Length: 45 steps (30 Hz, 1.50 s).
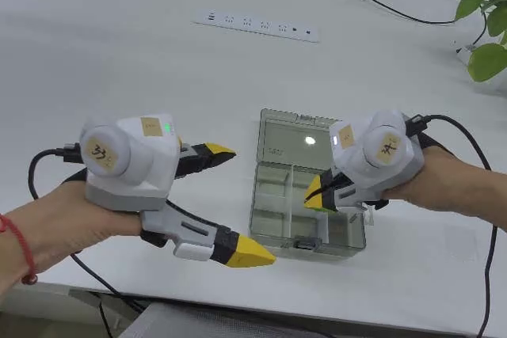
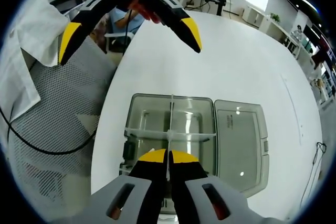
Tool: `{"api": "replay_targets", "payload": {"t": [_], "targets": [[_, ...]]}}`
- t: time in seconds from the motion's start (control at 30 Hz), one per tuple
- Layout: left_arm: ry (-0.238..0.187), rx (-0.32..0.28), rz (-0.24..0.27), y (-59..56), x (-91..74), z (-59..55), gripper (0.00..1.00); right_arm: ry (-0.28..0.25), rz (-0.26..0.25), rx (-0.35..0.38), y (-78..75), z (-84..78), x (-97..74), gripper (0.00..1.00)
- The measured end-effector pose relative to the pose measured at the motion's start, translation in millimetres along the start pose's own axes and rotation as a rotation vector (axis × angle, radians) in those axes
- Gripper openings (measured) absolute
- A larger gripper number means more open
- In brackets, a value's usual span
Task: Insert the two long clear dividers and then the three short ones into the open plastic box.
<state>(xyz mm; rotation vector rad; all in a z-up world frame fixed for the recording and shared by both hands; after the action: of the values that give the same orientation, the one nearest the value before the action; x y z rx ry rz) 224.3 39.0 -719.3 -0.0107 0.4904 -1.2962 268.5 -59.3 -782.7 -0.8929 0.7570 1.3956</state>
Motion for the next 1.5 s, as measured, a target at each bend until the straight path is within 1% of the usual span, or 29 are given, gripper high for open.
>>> {"api": "replay_targets", "payload": {"t": [0.07,0.17,0.27,0.43,0.67,0.93,1.03,1.3,1.4,1.5], "targets": [[0.001,0.0,0.001,0.0,-0.7,-0.6,1.0,0.0,-0.004,-0.006,0.3,0.2,-0.1,0.03],[0.004,-0.002,0.004,0.6,-2.0,-2.2,1.0,-0.004,-0.009,0.007,0.0,0.1,-0.7,0.03],[0.008,-0.002,0.009,1.2,-3.8,-3.4,1.0,-0.027,-0.014,0.037,0.1,3.5,-5.0,0.04],[0.011,-0.002,0.015,1.8,-6.6,-4.2,1.0,-0.055,-0.037,0.058,-3.0,5.7,-16.0,0.08],[0.017,0.001,0.022,1.0,-9.9,-5.2,1.0,-0.098,-0.07,0.113,-7.3,4.1,-31.2,0.14],[0.022,0.002,0.03,1.5,-11.8,-5.5,1.0,-0.144,-0.107,0.18,-11.5,-1.9,-50.8,0.2],[0.02,0.001,0.031,1.0,-12.0,-4.6,1.0,-0.15,-0.124,0.206,-13.0,-9.9,-58.4,0.24],[0.019,-0.005,0.039,1.9,-14.8,-5.4,1.0,-0.132,-0.156,0.256,-12.8,-38.7,-76.0,0.3],[0.021,-0.007,0.041,1.9,-15.5,-6.0,1.0,-0.119,-0.165,0.267,-11.4,-50.7,-81.7,0.33],[0.021,-0.01,0.041,1.9,-15.8,-6.1,1.0,-0.099,-0.172,0.275,-9.2,-66.4,-87.8,0.37]]}}
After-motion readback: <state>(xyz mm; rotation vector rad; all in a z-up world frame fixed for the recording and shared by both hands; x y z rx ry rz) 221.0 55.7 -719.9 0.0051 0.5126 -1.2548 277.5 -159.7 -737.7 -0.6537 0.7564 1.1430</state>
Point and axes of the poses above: the centre of the closed fingertips' face, and the gripper's own axes: x roughly forward along the fingers, y roughly to its left, z roughly out of its top, the point moved 3 cm from there along -x, roughly backward along the fingers, and after that the axes turned 5 degrees about -z, right-handed, at the moved point
